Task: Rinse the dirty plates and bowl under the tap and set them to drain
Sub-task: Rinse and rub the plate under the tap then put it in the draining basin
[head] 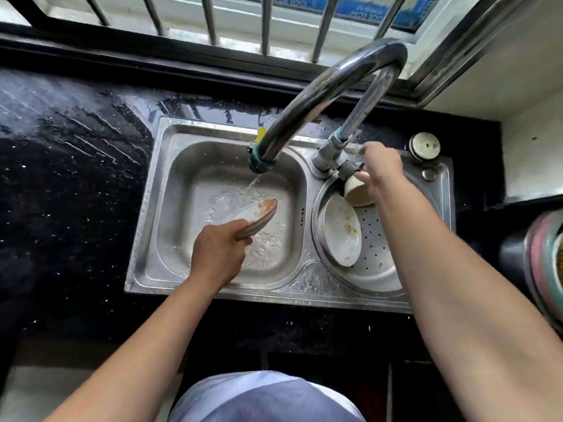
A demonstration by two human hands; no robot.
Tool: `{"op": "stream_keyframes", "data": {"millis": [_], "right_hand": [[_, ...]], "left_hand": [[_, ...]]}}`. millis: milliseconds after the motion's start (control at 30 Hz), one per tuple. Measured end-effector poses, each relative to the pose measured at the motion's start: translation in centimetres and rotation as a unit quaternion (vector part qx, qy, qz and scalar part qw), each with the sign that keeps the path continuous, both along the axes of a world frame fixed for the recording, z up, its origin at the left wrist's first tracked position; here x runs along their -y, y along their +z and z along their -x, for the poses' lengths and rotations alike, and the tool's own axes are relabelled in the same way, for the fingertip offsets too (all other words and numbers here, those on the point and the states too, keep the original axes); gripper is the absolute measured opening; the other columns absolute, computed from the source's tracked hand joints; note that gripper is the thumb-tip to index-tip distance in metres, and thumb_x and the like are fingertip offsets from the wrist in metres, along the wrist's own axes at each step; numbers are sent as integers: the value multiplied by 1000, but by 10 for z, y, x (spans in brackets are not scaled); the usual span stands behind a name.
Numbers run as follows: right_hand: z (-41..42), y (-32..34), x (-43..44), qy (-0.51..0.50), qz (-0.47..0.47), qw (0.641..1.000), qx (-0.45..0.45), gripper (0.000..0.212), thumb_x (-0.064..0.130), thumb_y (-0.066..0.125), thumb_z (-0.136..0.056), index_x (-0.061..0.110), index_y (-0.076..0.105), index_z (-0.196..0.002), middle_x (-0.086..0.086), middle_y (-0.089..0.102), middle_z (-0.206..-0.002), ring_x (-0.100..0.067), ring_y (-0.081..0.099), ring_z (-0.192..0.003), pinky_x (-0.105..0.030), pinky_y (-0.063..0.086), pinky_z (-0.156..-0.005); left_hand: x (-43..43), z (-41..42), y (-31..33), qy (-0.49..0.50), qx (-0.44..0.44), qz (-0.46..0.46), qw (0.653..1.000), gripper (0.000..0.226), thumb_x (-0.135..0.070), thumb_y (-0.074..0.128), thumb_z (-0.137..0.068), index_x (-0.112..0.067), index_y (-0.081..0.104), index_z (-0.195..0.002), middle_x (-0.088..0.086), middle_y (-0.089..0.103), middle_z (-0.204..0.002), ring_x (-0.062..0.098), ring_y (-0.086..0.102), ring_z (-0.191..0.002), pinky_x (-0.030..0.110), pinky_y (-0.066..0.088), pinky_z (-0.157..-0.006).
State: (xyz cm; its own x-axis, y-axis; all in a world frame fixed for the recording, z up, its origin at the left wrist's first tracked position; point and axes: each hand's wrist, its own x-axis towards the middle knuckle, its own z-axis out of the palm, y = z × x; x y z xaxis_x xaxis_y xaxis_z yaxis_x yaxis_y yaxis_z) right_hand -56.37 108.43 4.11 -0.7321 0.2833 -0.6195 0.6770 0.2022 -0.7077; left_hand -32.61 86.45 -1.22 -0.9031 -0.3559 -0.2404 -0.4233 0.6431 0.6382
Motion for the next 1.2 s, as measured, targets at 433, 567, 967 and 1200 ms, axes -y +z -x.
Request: {"op": "stream_keyframes", "data": {"millis": [433, 567, 967, 1200], "right_hand": [[-145, 10, -37, 188, 230, 938, 178, 46, 67, 65, -85, 25, 70, -102, -13, 71, -118, -27, 78, -94, -47, 66, -74], [-152, 30, -61, 178, 100, 971, 121, 45, 55, 66, -85, 12, 72, -95, -7, 75, -94, -21, 78, -67, -49, 65, -61], [-71, -27, -217, 256, -429, 866, -25, 24, 8, 42, -96, 16, 63, -91, -12, 57, -101, -43, 61, -95, -39, 46, -73], [-15, -78, -217, 348, -488, 797, -71, 18, 3, 51, -95, 10, 63, -107, -16, 51, -113, -44, 64, -86, -38, 38, -64]], "left_hand": [[-53, 11, 38, -32, -30, -160, 986, 19, -23, 84, -74, -37, 73, -80, -17, 68, -67, -7, 56, -58, 8, 39, -56], [-120, 12, 52, -181, -70, -136, 971, 63, 3, 75, -69, -33, 77, -121, -10, 78, -118, 6, 72, -112, 28, 58, -92], [-189, -28, 10, -380, 48, 12, 924, 60, -13, 69, -81, -15, 61, -140, 13, 57, -148, 34, 55, -135, 47, 47, -112], [-160, -66, -13, -335, 123, 61, 932, 52, -9, 75, -64, -10, 77, -116, 16, 70, -130, 38, 69, -117, 54, 59, -94]]}}
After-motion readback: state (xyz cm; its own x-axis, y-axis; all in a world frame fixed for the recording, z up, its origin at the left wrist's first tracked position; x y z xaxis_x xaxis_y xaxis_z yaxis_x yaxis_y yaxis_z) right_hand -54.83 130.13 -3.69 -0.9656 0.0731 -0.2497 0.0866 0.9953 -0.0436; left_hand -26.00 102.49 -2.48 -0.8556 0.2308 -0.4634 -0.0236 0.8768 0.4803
